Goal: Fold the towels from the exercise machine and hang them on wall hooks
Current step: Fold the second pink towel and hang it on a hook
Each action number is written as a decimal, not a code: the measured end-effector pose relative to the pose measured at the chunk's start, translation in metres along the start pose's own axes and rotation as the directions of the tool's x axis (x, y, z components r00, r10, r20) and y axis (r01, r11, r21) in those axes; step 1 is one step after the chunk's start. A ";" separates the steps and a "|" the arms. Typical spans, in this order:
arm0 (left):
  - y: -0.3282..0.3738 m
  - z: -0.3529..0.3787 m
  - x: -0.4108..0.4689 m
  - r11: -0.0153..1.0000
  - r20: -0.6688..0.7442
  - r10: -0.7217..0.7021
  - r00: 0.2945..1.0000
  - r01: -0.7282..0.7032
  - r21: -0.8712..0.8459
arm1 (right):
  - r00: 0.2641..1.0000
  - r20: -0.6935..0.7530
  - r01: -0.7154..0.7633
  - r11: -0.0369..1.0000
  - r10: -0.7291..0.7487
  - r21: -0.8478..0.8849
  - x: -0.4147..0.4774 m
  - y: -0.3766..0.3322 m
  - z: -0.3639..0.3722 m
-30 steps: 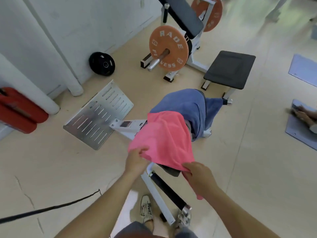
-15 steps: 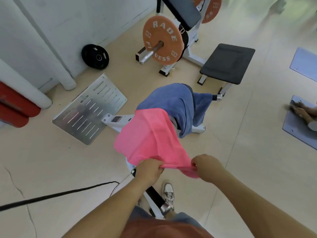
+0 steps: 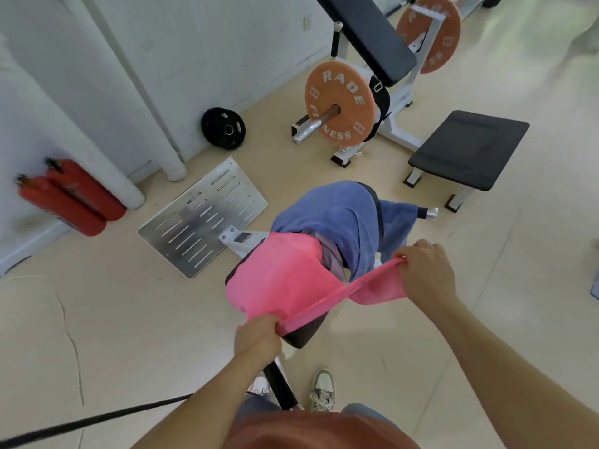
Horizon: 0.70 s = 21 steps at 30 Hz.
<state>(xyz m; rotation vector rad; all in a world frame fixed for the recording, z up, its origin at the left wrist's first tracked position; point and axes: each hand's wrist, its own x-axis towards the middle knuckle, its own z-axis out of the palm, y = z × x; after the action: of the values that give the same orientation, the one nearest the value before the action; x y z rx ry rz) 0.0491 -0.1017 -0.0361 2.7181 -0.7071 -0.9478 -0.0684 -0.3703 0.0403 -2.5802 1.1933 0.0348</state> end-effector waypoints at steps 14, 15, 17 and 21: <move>-0.056 0.000 0.028 -0.178 0.510 -0.400 0.761 0.482 -0.858 | 0.979 0.132 0.061 0.842 -0.155 0.536 0.001 -0.110 0.014; -0.053 0.000 0.030 -0.250 0.523 -0.370 0.768 0.460 -0.852 | 0.973 0.147 0.073 0.843 -0.177 0.532 -0.001 -0.117 0.013; -0.051 0.000 0.038 -0.325 0.494 -0.384 0.780 0.387 -0.863 | 0.957 0.180 0.105 0.849 -0.228 0.518 -0.003 -0.127 0.008; -0.047 -0.028 0.051 -0.309 0.333 -0.524 0.784 0.189 -0.932 | 0.934 0.206 0.156 0.851 -0.293 0.501 -0.001 -0.144 -0.010</move>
<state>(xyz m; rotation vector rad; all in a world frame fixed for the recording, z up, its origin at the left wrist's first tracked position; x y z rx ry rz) 0.1194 -0.0859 -0.0562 1.2882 0.8884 -0.6479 0.0374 -0.2843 0.0866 -2.1670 0.6805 0.0413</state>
